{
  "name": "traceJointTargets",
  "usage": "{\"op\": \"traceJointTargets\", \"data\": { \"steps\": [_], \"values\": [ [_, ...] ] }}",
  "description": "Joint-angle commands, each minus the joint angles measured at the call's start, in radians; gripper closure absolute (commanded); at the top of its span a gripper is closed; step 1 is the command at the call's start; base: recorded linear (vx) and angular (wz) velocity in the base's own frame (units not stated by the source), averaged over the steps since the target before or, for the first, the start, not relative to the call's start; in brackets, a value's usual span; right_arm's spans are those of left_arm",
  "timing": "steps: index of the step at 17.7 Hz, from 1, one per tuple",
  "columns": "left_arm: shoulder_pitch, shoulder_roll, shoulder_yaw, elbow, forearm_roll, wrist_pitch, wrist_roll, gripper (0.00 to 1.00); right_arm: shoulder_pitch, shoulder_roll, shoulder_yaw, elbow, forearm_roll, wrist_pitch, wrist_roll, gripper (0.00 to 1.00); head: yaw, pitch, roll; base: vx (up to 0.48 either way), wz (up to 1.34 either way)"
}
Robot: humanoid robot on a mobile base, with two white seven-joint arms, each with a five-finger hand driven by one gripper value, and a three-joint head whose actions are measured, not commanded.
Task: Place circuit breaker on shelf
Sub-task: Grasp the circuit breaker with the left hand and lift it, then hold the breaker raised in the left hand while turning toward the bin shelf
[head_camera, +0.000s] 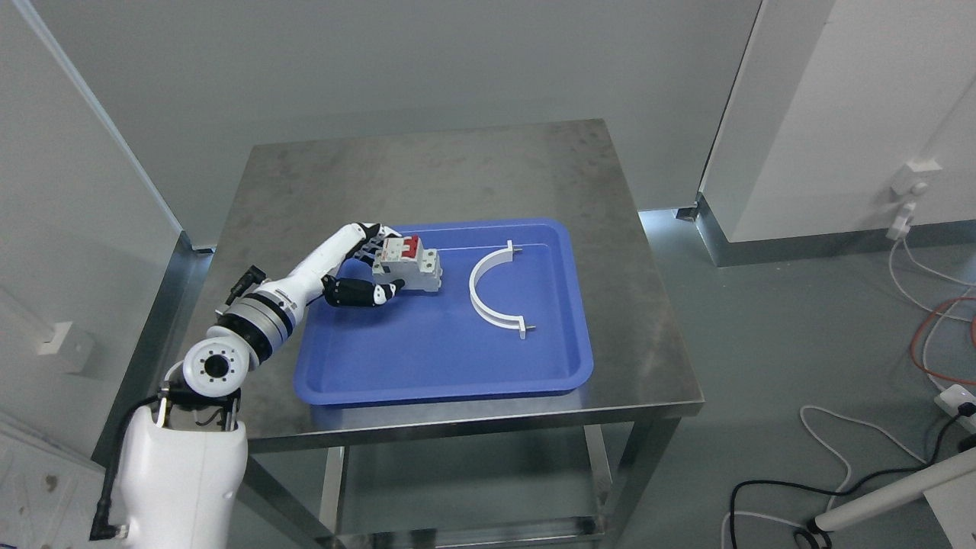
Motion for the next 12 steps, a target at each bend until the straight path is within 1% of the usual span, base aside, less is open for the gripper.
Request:
{"op": "traceJointTargets", "data": {
  "steps": [1, 2, 4, 6, 9, 11, 12],
  "values": [
    [-0.031, -0.076, 0.273, -0.051, 0.231, -0.020, 0.139, 0.85, 0.000, -0.017, 0.020, 0.000, 0.000, 0.031, 0.005, 0.00, 0.0000, 0.000, 0.000, 0.029, -0.06],
    [-0.031, -0.076, 0.304, -0.049, 0.287, -0.038, 0.201, 0.84, 0.000, -0.017, 0.020, 0.000, 0.000, 0.031, 0.006, 0.00, 0.0000, 0.000, 0.000, 0.020, -0.06],
    [-0.009, -0.076, 0.333, -0.049, 0.387, -0.116, 0.242, 0.84, 0.000, -0.017, 0.020, 0.000, 0.000, 0.031, 0.006, 0.00, 0.0000, 0.000, 0.000, 0.015, -0.03],
    [0.022, -0.076, 0.336, -0.051, 0.397, -0.195, 0.282, 0.84, 0.000, -0.017, 0.020, 0.000, 0.000, 0.031, 0.006, 0.00, 0.0000, 0.000, 0.000, 0.006, -0.01],
    [0.041, -0.076, 0.330, -0.049, 0.397, -0.308, 0.432, 0.84, 0.000, -0.017, 0.020, 0.000, 0.000, 0.031, 0.005, 0.00, 0.0000, 0.000, 0.000, -0.069, 0.06],
    [0.056, -0.076, 0.312, -0.051, 0.397, -0.367, 0.535, 0.84, 0.000, -0.017, 0.020, 0.000, -0.001, 0.029, 0.005, 0.00, 0.0000, 0.000, 0.000, -0.187, 0.14],
    [0.088, -0.076, 0.281, -0.052, 0.397, -0.376, 0.566, 0.84, 0.000, -0.017, 0.020, 0.000, 0.000, 0.031, 0.006, 0.00, 0.0000, 0.000, 0.000, -0.228, 0.16]
  ]
}}
